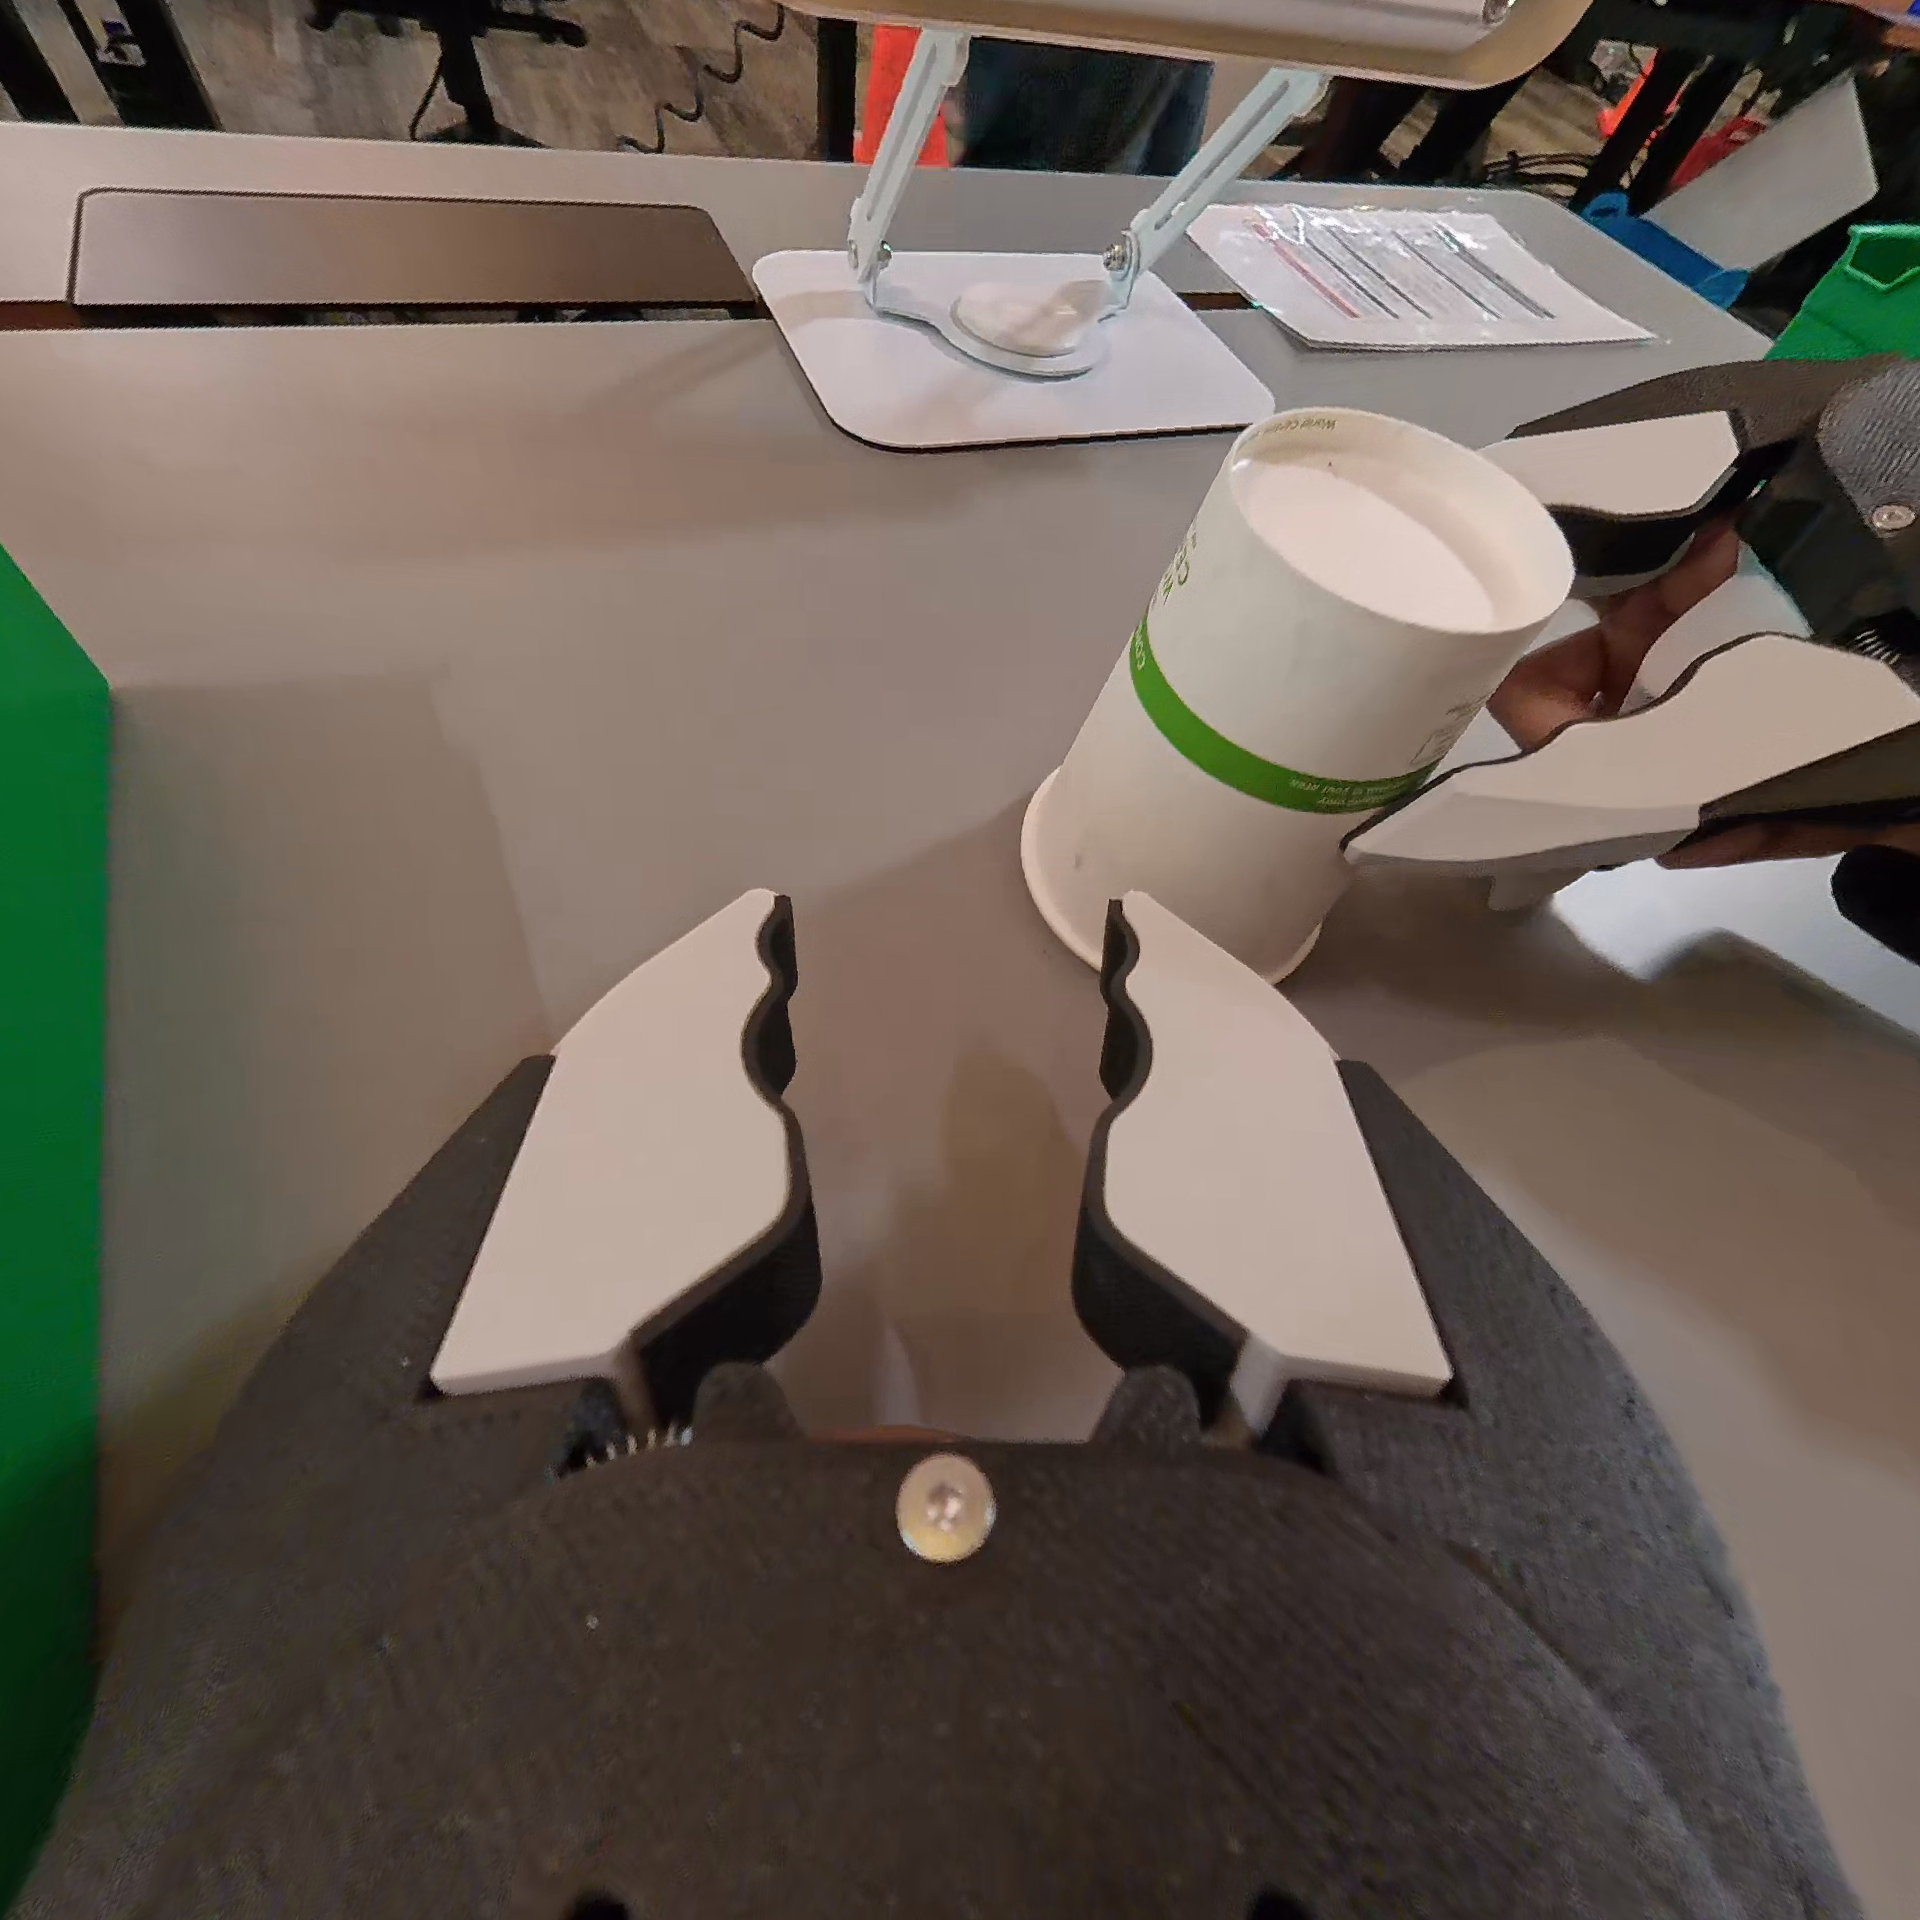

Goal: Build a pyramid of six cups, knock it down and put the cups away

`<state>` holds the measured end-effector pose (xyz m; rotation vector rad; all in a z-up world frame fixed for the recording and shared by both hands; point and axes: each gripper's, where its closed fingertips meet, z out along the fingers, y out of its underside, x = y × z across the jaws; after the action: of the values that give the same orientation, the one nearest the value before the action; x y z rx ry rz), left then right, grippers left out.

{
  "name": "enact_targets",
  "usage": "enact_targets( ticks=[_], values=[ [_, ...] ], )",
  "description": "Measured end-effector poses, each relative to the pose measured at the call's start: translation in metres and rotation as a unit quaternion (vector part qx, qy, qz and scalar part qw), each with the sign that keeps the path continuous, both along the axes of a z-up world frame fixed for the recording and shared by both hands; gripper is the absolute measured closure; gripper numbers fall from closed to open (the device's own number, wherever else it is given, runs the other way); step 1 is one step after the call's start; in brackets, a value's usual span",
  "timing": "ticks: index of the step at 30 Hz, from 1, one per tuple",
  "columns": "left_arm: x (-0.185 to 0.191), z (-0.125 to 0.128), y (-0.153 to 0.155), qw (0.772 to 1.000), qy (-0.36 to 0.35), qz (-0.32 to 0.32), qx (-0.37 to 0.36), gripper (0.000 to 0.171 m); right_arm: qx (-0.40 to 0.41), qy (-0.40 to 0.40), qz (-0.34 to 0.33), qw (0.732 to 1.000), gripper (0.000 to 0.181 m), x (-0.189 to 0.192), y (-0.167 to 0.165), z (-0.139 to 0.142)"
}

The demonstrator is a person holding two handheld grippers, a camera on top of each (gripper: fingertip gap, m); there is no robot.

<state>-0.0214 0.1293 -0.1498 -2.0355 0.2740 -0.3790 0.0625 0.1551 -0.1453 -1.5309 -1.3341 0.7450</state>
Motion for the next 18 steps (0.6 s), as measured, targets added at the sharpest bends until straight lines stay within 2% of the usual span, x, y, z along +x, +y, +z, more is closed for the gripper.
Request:
enact_targets(
  ticks=[18],
  values=[
    [-0.0018,-0.0017,-0.0001,1.0,0.006,0.003,-0.004,0.114,-0.017,0.001,-0.015,1.0,0.11,0.0013,0.0048,-0.005]
  ],
)
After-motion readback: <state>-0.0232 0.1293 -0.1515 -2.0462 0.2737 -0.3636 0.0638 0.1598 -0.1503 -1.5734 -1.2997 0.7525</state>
